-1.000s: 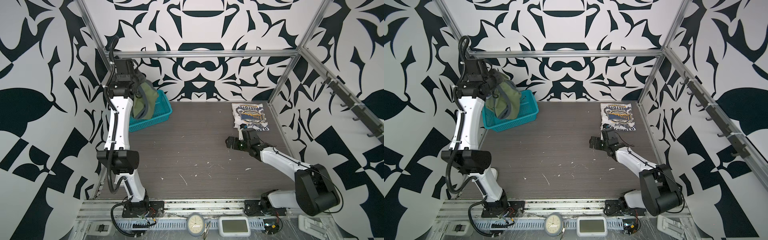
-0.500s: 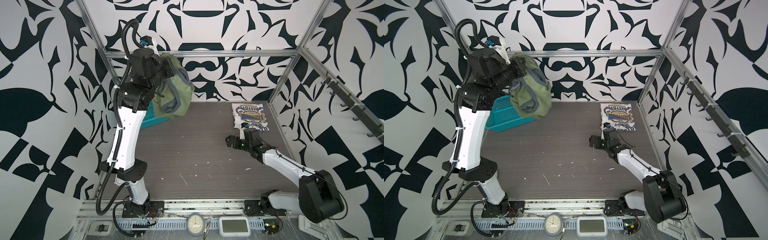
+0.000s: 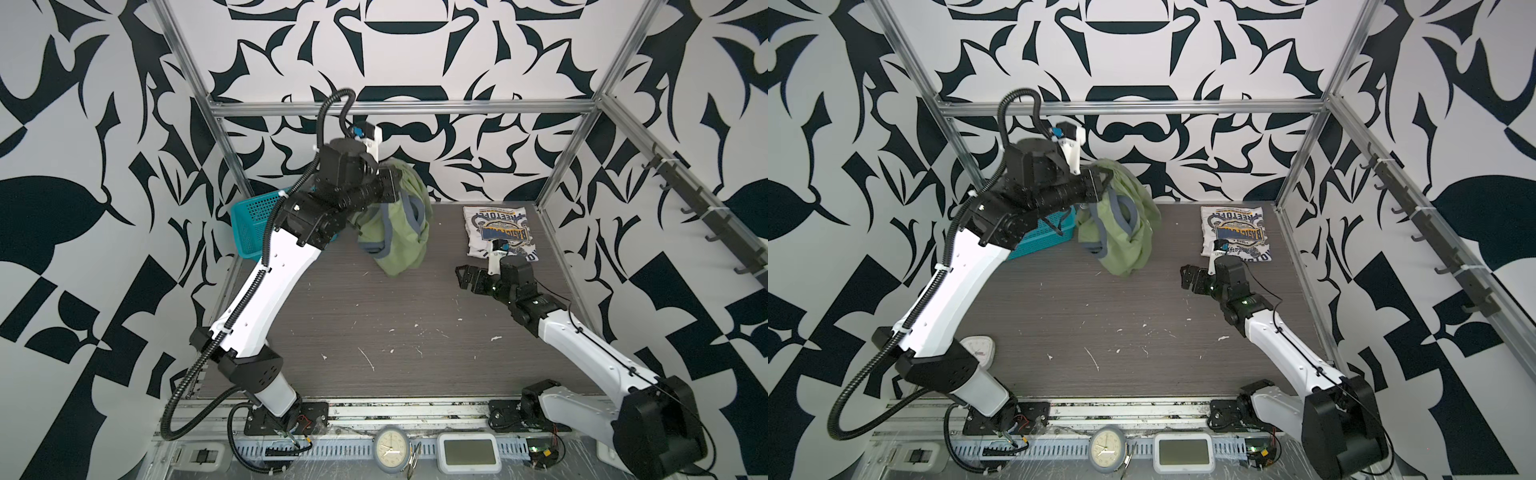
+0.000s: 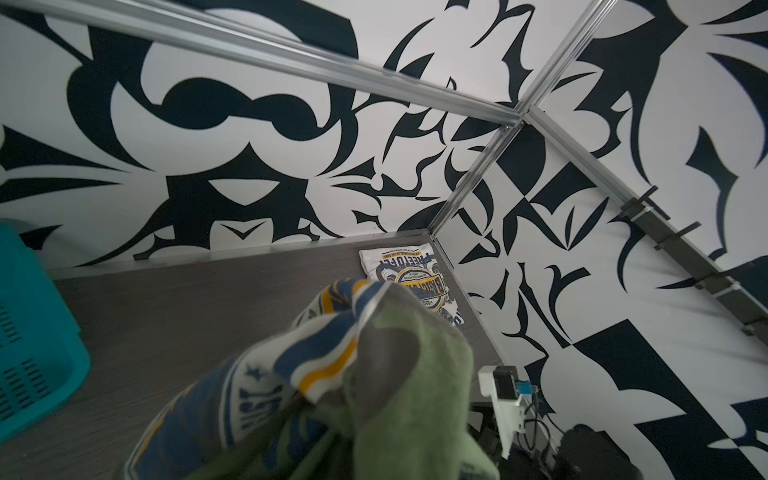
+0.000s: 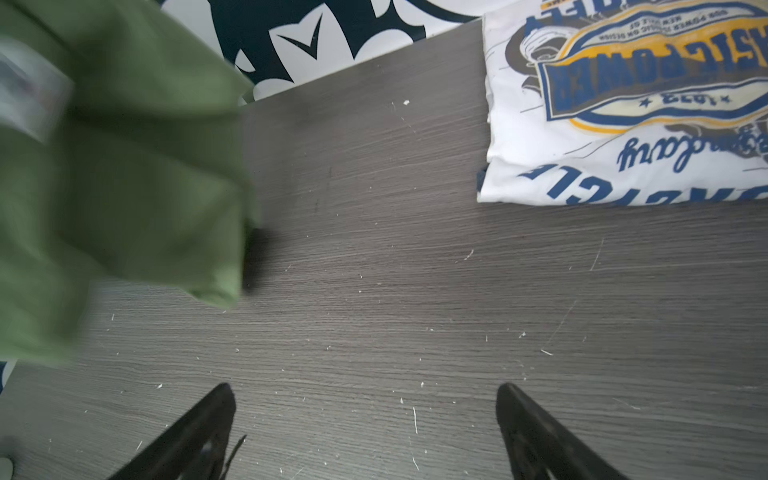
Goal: Fold and stack the tank tops
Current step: 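Lift the green shirt from the basket and drop it on the table, then pinch the green shirt's edge with the right gripper while the left holds it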
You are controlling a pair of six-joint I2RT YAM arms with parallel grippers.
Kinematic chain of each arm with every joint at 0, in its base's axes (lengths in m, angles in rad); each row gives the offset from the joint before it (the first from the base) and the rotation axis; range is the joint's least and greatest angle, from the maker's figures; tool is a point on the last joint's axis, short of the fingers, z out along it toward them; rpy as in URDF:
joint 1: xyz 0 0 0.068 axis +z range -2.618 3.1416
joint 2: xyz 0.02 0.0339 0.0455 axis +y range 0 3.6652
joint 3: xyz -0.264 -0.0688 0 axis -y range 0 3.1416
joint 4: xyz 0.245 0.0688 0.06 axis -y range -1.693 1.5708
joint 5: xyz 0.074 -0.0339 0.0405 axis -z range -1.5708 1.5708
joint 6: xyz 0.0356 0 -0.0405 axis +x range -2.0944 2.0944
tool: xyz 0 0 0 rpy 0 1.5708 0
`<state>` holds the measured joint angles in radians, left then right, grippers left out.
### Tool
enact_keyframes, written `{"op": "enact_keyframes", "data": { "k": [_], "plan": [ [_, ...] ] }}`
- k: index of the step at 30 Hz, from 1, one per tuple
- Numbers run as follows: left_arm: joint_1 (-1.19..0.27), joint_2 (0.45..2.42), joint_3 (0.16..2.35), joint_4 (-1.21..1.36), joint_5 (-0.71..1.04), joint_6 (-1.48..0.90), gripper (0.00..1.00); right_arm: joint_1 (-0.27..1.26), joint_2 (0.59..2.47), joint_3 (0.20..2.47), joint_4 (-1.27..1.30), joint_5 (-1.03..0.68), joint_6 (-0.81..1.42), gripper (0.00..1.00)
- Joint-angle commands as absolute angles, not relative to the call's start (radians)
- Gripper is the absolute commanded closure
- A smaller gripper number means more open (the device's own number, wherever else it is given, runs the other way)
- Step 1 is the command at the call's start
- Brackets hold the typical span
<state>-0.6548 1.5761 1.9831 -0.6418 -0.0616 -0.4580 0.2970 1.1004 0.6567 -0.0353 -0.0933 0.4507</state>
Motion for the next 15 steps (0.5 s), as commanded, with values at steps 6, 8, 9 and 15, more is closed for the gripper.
{"op": "enact_keyframes", "data": {
  "k": [6,8,9,15],
  "plan": [
    [-0.596,1.425,1.318,-0.414,-0.115,-0.647,1.00,0.305,1.122,0.661,-0.069,-0.142,0.459,0.00],
    [-0.572,1.432,1.214,-0.412,-0.111,-0.697,1.00,0.307,1.159,0.658,-0.051,-0.160,0.471,0.00],
    [-0.564,1.439,1.179,-0.413,-0.110,-0.713,1.00,0.308,1.181,0.664,-0.053,-0.166,0.475,0.00],
    [-0.513,1.504,1.072,-0.456,-0.133,-0.746,1.00,0.353,1.358,0.764,-0.127,-0.226,0.474,0.02]
  ]
}}
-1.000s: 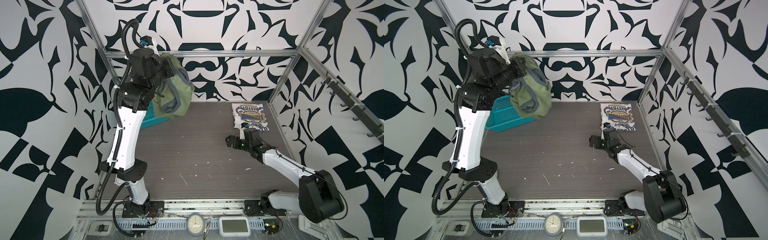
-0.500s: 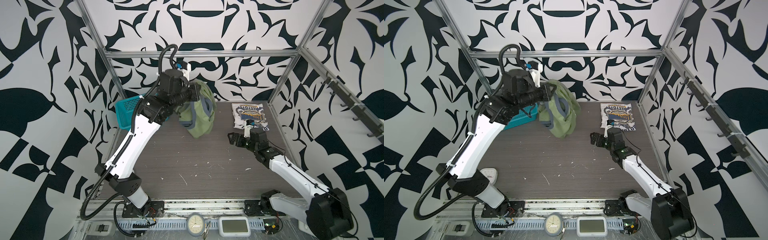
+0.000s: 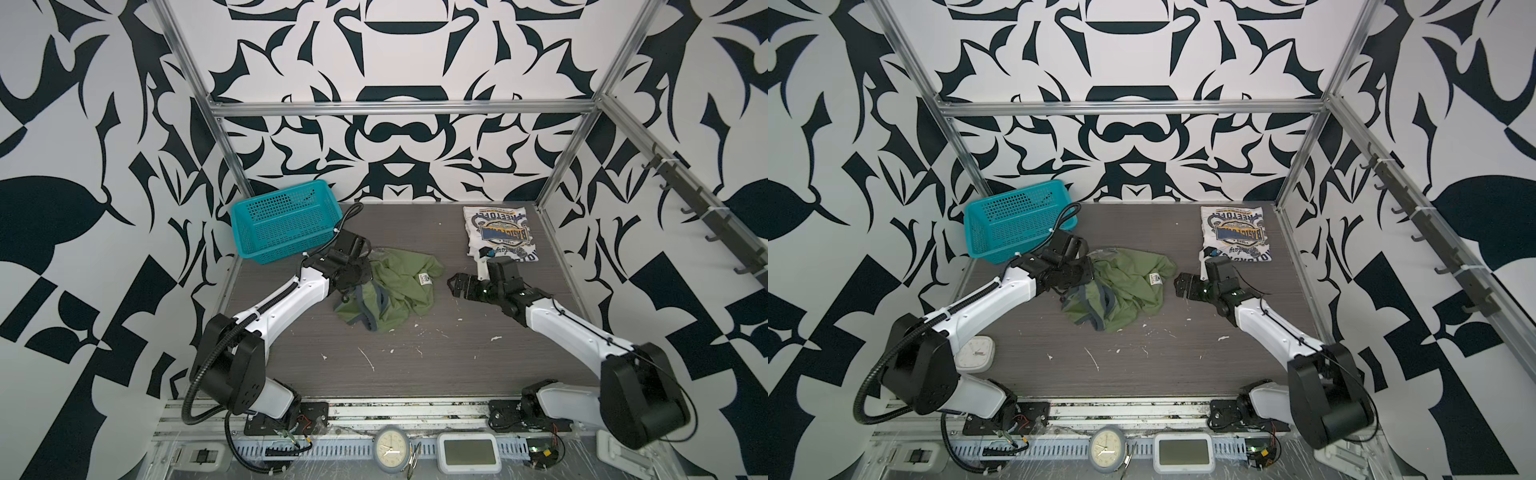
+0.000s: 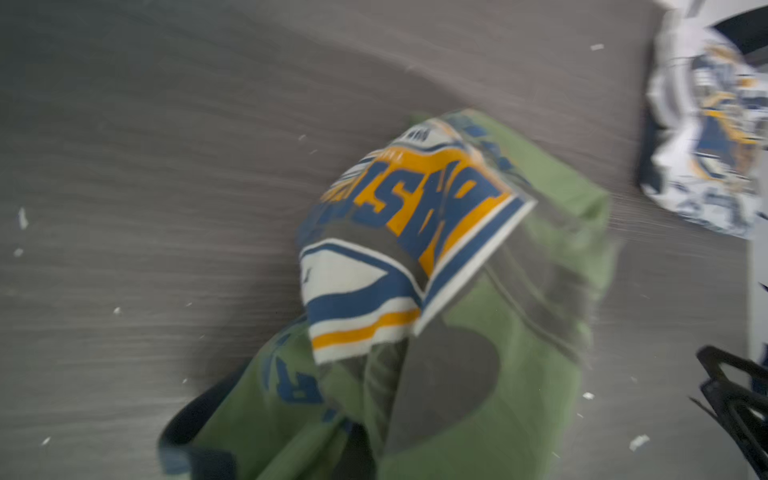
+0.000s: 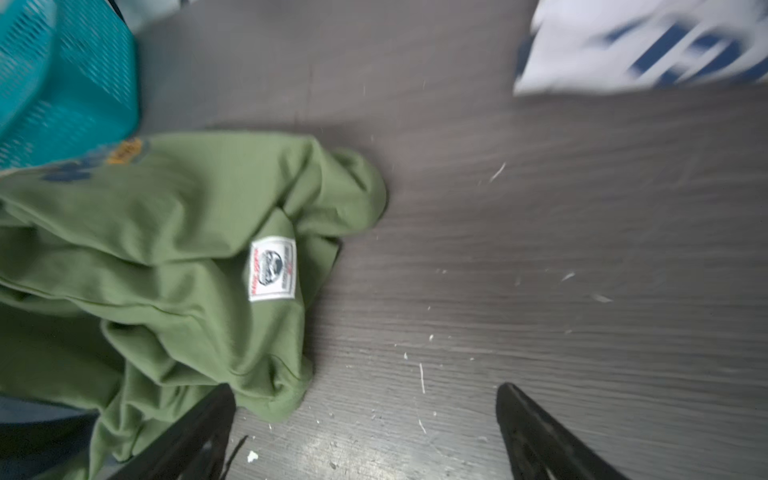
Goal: Fold and stack the tank tops
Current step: 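Pinch the green shirt's edge with the right gripper while the left holds it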
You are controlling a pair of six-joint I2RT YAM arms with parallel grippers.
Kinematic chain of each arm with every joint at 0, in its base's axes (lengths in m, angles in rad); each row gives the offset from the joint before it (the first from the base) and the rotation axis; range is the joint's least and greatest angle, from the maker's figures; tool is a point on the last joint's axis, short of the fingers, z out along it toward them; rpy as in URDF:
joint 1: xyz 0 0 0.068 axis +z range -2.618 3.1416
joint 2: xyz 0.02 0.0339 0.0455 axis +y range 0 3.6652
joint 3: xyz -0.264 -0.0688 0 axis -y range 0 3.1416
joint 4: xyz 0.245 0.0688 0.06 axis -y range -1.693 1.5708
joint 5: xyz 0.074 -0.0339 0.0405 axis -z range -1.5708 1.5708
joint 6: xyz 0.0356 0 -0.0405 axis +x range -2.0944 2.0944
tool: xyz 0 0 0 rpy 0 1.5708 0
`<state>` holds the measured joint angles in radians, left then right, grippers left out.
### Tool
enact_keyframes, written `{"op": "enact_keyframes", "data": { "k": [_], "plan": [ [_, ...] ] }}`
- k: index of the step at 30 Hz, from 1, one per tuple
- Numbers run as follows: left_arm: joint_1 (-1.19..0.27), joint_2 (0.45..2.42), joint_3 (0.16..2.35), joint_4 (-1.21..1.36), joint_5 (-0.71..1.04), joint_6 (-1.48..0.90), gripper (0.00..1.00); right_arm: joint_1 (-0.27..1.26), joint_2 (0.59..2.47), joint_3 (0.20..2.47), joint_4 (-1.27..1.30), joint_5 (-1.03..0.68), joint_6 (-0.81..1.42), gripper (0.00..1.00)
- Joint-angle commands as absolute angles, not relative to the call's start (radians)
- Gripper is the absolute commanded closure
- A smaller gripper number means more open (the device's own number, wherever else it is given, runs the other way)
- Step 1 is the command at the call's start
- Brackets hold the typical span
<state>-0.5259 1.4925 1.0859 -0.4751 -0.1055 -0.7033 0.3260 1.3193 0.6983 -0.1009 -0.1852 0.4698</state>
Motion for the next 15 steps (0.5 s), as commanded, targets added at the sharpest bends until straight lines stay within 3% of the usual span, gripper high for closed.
{"op": "enact_keyframes", "data": {
  "k": [1,11,15],
  "plan": [
    [-0.509,1.510,1.064,-0.464,-0.147,-0.745,1.00,0.365,1.383,0.772,-0.125,-0.229,0.474,0.03],
    [-0.486,1.538,1.019,-0.501,-0.255,-0.733,0.91,0.436,1.540,0.827,-0.063,-0.383,0.556,0.17],
    [-0.486,1.542,0.995,-0.479,-0.247,-0.729,0.89,0.501,1.638,0.859,-0.020,-0.434,0.599,0.33]
  ]
}}
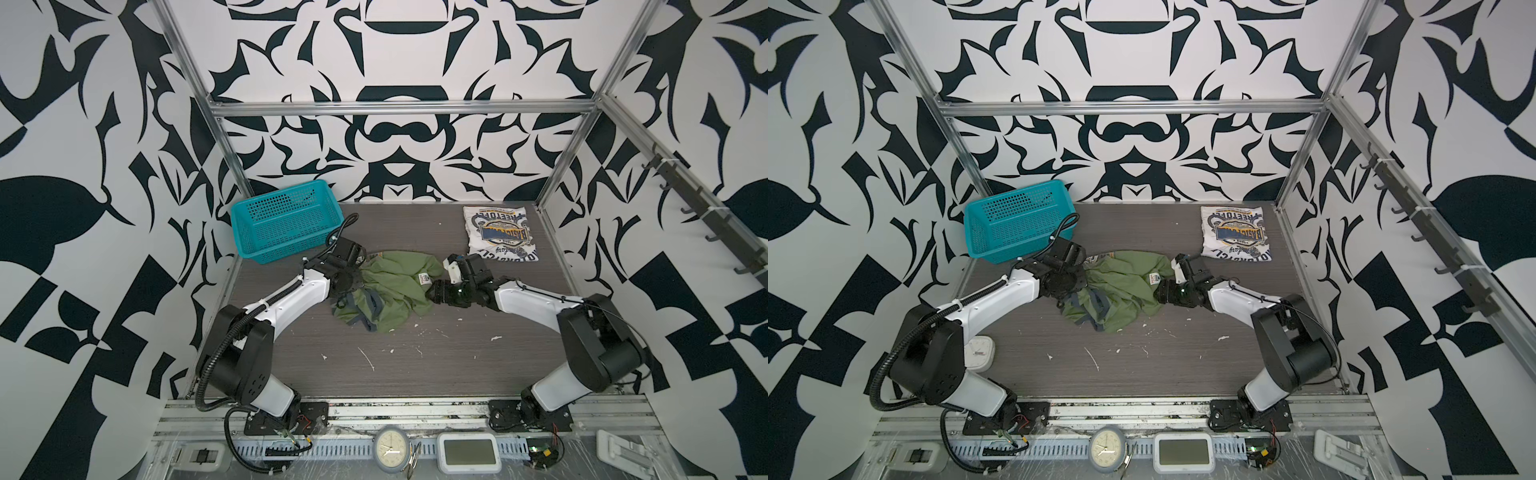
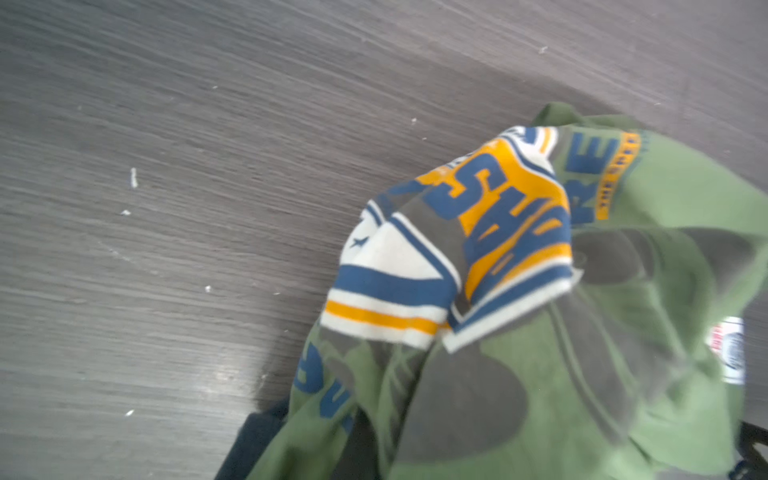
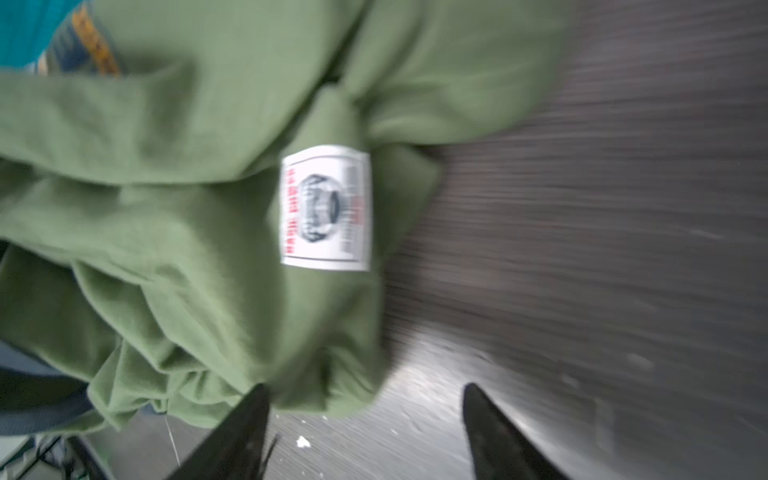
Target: Fold and stack the tank tops
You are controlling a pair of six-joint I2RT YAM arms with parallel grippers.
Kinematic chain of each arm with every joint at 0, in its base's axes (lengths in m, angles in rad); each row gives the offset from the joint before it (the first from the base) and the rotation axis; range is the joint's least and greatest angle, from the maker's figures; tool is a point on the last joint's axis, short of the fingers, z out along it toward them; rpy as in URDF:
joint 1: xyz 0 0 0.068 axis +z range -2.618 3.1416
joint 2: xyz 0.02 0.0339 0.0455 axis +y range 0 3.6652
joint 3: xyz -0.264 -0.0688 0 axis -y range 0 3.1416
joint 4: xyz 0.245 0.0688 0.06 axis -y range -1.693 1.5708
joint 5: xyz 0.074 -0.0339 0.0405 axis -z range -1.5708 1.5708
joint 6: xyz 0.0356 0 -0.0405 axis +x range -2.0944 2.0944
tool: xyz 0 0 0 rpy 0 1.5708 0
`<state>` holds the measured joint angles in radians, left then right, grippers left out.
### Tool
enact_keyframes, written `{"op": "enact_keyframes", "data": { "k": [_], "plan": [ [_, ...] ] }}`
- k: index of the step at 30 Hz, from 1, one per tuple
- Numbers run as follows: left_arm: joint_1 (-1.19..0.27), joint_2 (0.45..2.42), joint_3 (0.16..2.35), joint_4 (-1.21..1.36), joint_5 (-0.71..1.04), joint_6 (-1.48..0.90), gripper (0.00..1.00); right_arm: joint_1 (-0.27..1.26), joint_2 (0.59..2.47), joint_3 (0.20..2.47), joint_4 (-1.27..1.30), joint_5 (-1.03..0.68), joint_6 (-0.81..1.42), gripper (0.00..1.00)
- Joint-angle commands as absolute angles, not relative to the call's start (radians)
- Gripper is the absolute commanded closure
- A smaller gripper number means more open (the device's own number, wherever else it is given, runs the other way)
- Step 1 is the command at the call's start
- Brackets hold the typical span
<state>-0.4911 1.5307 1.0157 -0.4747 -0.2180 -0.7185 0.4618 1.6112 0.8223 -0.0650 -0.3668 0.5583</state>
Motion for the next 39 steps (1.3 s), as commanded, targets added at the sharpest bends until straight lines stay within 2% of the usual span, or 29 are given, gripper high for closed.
{"op": "enact_keyframes", "data": {
  "k": [1,6,8,10,19,25,30,39],
  "plan": [
    [-0.487,1.545,0.988,-0.474,-0.249,-0.730,0.89,0.508,1.657,0.865,-0.024,-0.412,0.606,0.37],
    [-0.456,1.543,0.951,-0.468,-0.291,-0.743,0.87,0.511,1.694,0.905,-0.051,-0.400,0.604,0.79],
    [-0.383,1.552,0.942,-0.451,-0.241,-0.744,0.88,0.516,1.685,0.919,-0.073,-0.376,0.593,0.92],
    [-0.324,1.564,0.939,-0.407,-0.218,-0.728,0.88,0.526,1.678,0.936,-0.092,-0.366,0.579,0.98],
    [-0.124,1.671,1.063,-0.355,-0.175,-0.680,0.90,0.641,1.685,1.010,-0.124,-0.325,0.584,1.00],
    [0.004,1.737,1.169,-0.429,-0.260,-0.657,0.91,0.698,1.684,1.046,-0.129,-0.318,0.582,1.00],
    [0.122,1.779,1.200,-0.401,-0.250,-0.682,0.92,0.766,1.731,1.112,-0.128,-0.315,0.593,1.00],
    [0.194,1.890,1.371,-0.413,-0.288,-0.610,0.93,0.827,1.838,1.202,-0.099,-0.326,0.634,1.00]
  ]
}}
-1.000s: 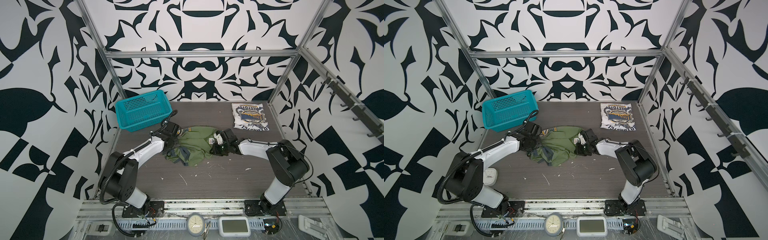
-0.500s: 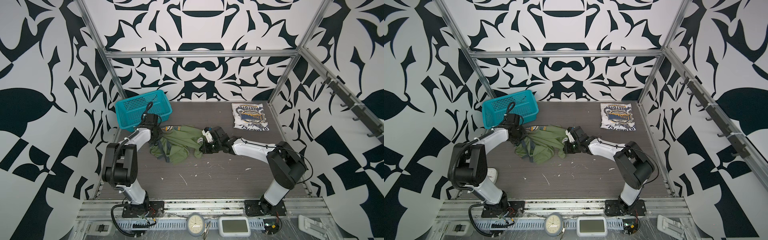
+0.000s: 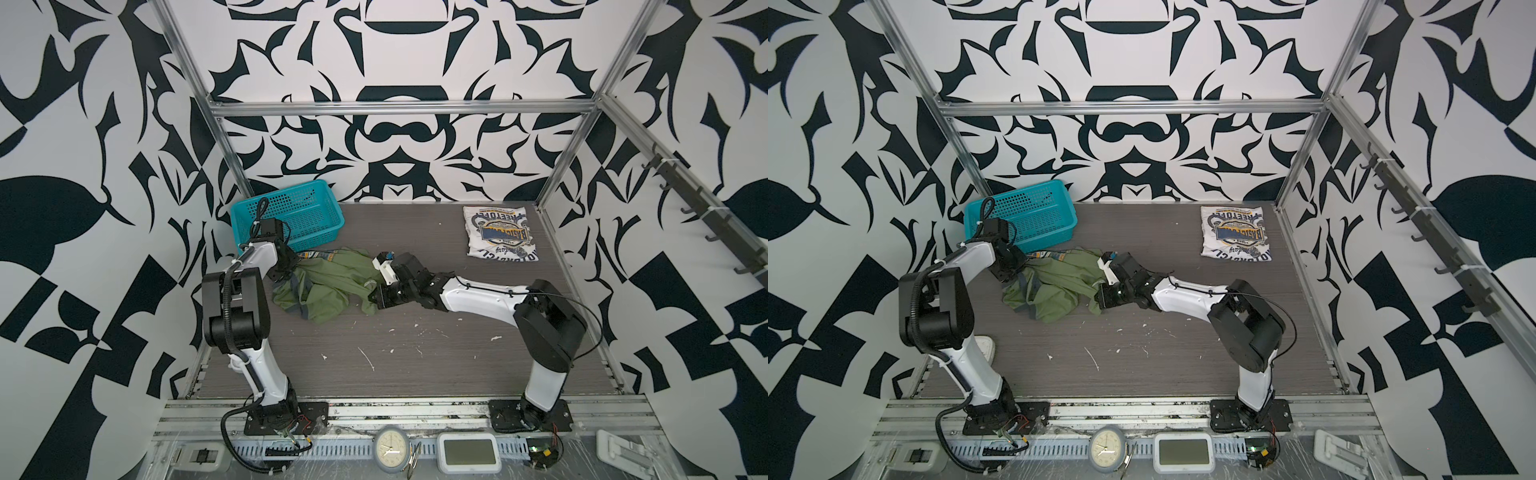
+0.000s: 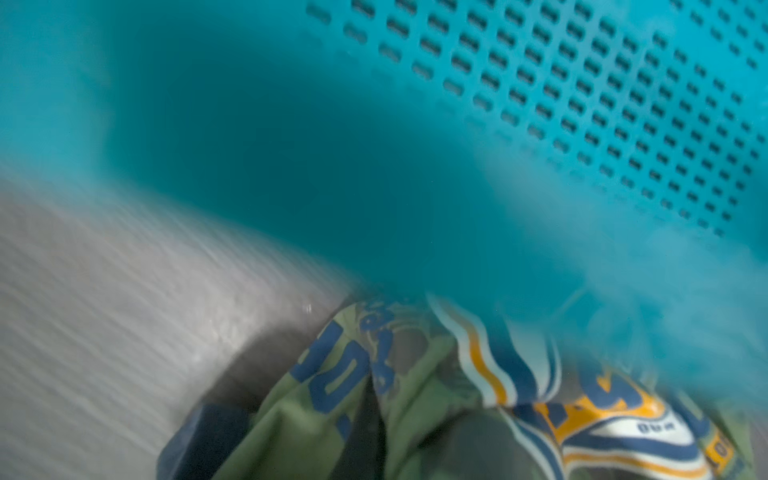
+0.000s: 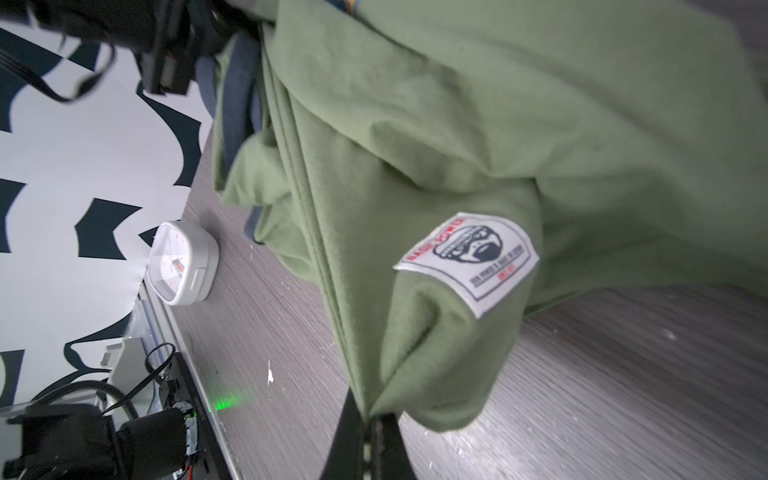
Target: Fold and stack the tank tops
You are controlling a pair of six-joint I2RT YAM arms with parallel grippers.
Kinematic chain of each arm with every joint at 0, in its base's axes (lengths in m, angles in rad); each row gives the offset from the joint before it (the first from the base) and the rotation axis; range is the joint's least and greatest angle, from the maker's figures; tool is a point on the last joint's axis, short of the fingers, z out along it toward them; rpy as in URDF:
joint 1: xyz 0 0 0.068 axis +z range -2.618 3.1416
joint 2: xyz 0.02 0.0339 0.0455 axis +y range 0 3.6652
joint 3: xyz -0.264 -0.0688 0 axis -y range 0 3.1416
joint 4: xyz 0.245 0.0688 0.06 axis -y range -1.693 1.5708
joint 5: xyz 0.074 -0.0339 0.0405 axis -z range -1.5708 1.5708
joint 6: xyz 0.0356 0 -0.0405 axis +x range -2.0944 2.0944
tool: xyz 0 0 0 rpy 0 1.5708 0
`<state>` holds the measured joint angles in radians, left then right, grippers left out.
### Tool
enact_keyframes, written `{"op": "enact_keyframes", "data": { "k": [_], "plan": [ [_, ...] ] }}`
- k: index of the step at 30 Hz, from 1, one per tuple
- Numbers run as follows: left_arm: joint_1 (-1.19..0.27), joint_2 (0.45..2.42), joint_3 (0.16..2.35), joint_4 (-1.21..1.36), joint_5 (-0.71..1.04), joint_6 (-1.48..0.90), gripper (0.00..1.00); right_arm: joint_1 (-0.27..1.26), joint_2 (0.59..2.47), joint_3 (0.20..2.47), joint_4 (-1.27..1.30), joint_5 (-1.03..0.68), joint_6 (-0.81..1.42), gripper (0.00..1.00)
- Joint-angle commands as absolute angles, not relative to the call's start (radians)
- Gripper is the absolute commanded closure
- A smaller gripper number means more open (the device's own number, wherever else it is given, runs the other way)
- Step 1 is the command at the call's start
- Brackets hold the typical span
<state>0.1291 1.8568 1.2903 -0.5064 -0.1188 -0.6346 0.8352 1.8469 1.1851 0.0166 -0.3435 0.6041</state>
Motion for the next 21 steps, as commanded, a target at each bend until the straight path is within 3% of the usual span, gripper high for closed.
{"op": "enact_keyframes", "data": {
  "k": [1,15,21],
  "plan": [
    [0.197,1.905,1.402,-0.423,-0.288,-0.601,0.93,0.828,1.849,1.206,-0.083,-0.335,0.645,1.00],
    [0.307,2.058,1.681,-0.535,-0.317,-0.519,0.94,0.855,1.913,1.252,-0.058,-0.354,0.677,1.00],
    [0.277,1.947,1.616,-0.537,-0.181,-0.550,0.95,0.845,1.829,1.251,-0.172,-0.256,0.613,1.00]
  ]
}}
